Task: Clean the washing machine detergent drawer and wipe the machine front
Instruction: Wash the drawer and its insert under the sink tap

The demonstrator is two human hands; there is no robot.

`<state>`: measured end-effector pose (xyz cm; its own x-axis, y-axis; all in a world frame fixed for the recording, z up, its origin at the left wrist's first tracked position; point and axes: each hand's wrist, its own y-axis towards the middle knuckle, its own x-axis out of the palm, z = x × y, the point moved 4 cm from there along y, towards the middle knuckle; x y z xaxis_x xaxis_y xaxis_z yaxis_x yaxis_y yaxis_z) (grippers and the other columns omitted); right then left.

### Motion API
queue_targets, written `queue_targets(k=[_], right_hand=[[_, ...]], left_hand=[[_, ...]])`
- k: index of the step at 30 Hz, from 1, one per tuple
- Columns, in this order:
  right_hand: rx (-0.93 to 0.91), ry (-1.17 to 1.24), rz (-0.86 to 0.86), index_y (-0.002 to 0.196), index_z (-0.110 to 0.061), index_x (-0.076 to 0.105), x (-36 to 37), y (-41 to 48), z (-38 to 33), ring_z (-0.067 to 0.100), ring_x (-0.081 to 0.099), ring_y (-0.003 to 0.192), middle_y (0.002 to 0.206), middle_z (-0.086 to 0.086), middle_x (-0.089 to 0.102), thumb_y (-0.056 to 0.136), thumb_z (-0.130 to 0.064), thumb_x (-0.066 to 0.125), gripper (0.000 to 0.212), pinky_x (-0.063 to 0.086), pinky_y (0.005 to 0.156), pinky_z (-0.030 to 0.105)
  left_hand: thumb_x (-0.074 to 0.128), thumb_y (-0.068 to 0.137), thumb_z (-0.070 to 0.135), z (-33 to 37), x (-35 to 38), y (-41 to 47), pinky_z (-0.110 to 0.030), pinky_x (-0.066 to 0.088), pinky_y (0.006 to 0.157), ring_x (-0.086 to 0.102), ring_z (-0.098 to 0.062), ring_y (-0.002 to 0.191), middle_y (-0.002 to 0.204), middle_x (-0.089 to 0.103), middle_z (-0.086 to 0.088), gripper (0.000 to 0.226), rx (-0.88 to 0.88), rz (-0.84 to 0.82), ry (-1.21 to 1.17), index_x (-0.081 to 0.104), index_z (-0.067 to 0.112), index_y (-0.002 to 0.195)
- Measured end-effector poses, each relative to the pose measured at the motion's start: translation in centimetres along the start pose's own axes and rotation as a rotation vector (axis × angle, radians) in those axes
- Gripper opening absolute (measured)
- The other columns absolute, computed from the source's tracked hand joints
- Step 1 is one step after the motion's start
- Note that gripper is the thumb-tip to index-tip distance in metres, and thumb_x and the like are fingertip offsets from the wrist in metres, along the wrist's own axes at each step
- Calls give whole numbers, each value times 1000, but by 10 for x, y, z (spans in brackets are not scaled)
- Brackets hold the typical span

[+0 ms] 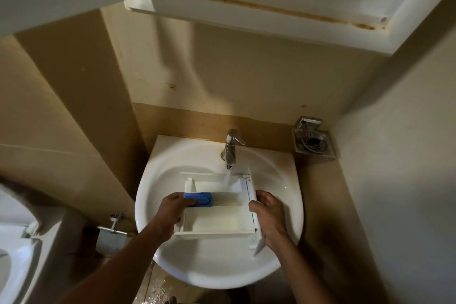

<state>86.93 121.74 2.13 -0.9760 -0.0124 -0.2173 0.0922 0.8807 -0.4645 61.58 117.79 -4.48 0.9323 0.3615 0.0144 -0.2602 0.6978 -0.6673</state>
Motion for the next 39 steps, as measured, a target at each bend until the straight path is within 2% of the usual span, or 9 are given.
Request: queue_targets(k=[4,7,10,12,15,20,26,32,39], right_hand=[[-41,-123,-146,96,-20,80,0,5,-7,23,75,89,91,-2,79,74,6,60,39,60,86,43],[-39,-245,-199,91,-19,80,-4,15,-12,24,75,88,86,-2,79,75,8,58,38,58,83,38],[-171,-602,-158,87,-17,76,-6,22,-25,22,69,81,83,-1,75,76,4,62,27,51,76,33],[-411,-894,28,116,-11,70,6,16,-39,24,63,106,114,5,69,83,1,64,36,49,89,30],[-467,-688,18,118,-10,69,43,9,-48,22,60,112,119,6,65,90,2,55,34,49,92,27],[409,302,-104,87,-5,62,85,38,-18,26,62,80,87,12,63,94,-4,54,11,56,78,39],[555,633,-66,85,4,59,79,58,-17,21,59,56,73,15,59,97,3,42,21,53,46,22],[564,994,-110,97,7,64,80,66,-12,27,66,74,82,20,64,98,0,52,13,63,67,35],[588,1104,-260,83,1,57,102,87,-14,27,60,72,73,18,60,96,2,37,24,60,55,29]], left_hand=[[84,69,33,1,-9,-2,-46,49,71,56,-34,79,87,61,-22,44,40,66,-43,62,0,86],[87,64,40,3,-11,-9,-45,54,70,60,-37,78,89,65,-22,71,6,-41,-108,62,-13,103],[77,83,22,15,0,-22,-56,58,86,66,-43,92,108,70,-28,41,-9,-140,-139,63,3,116],[78,82,20,21,6,-24,-62,54,91,66,-46,100,113,69,-29,40,0,-123,-144,65,5,117],[80,80,24,28,15,-24,-55,57,89,67,-45,100,110,70,-26,41,6,-70,-141,67,8,116],[76,83,24,35,16,-22,-43,58,79,67,-31,81,104,72,-26,29,52,-31,-108,73,6,106],[72,88,28,43,17,-14,-24,53,60,67,-20,78,91,74,-7,21,92,0,-22,74,19,107],[74,85,33,62,16,-2,-40,60,78,71,-29,90,100,75,-6,33,167,13,79,70,25,117],[57,95,51,74,21,6,-37,42,95,54,-25,114,140,53,-7,65,113,-50,366,34,33,153]])
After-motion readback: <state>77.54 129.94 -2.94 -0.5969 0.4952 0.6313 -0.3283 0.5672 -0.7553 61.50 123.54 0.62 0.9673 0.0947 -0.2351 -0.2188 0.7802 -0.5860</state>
